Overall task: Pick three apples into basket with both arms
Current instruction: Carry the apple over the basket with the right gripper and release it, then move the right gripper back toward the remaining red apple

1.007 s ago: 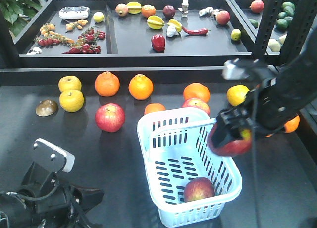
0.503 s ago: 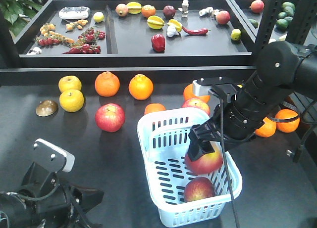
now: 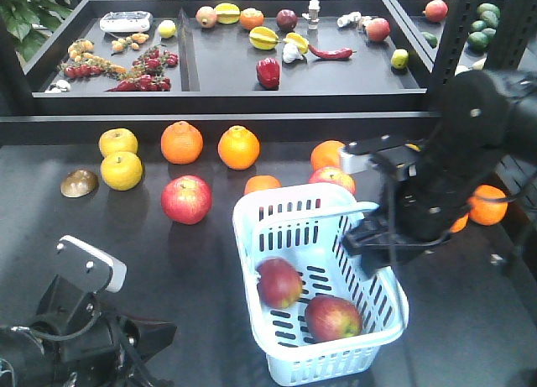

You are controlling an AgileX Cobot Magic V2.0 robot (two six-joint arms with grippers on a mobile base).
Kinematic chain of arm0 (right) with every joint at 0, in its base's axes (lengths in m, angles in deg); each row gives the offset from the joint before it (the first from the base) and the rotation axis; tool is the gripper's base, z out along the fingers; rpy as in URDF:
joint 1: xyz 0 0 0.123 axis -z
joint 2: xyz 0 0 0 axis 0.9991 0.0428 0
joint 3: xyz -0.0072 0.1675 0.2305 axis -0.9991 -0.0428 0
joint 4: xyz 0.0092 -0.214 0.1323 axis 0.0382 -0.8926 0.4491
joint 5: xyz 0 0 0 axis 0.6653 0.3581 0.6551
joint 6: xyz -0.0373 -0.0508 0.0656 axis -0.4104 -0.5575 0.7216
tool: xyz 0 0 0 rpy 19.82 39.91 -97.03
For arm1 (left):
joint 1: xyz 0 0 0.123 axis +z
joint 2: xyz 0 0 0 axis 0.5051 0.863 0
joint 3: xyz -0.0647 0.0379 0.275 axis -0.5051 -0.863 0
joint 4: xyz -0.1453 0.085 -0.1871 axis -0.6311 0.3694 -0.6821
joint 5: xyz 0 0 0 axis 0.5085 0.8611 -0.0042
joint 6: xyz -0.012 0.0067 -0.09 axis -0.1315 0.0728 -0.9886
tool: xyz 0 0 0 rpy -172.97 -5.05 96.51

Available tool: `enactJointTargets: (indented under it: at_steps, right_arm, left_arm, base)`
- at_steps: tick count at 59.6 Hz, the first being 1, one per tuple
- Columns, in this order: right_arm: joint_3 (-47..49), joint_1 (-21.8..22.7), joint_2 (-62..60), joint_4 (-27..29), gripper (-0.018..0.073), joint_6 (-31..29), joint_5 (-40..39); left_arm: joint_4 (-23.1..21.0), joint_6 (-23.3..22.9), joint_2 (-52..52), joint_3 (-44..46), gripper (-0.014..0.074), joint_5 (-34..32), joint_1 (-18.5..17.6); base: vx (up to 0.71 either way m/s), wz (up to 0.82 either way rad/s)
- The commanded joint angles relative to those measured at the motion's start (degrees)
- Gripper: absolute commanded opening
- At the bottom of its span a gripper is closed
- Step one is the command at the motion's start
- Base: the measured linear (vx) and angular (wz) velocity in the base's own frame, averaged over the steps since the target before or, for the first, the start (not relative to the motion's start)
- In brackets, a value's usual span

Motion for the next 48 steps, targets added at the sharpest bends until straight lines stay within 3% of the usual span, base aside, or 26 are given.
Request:
enactJointTargets:
  at_steps: [1,7,13,26,34,40,48]
  right_arm:
    - [1.49,0.23,-5.81,-8.80,0.0166,3.21,2.10]
    - [1.49,1.10,-8.89,-18.36,-0.0017,8.64,3.48]
    - [1.35,5.38,-11.69,-20.80,-0.0010,11.46,4.12]
    - [1.35,22.80,-13.65,-16.50,-0.0009,8.70,4.12]
    - [1.35,35.28,-13.32,-10.14,-0.0002,4.43,4.12]
    - [1.35,41.37,-12.73,-4.94,0.0032,0.85,4.12]
    - [0.89,45.75,-11.25,-1.82,0.0176,-1.00,4.12]
  left_arm:
    - [-1.04,-0.28,-0.62,1.33,-0.0006,-1.70,-0.36]
    - [-1.04,-0.34,-0.62,1.33,-0.0006,-1.71,-0.36]
    - [-1.04,-0.34,-0.62,1.33,-0.0006,-1.71,-0.36]
    - [-1.09,-0.34,-0.62,1.33,-0.0006,-1.12,-0.36]
    - [-1.62,-0.34,-0.62,1.33,-0.0006,-0.90,-0.36]
    - [-3.49,-0.34,-0.62,1.33,-0.0006,-0.90,-0.36]
    - [-4.50,-0.34,-0.62,1.33,-0.0006,-0.77,-0.36]
  base:
    - [0.00,0.00]
    - [0.00,0.00]
    - [0.00,0.00]
    - [0.00,0.00]
    - [0.00,0.00]
    - [0.00,0.00]
    - [0.00,0.00]
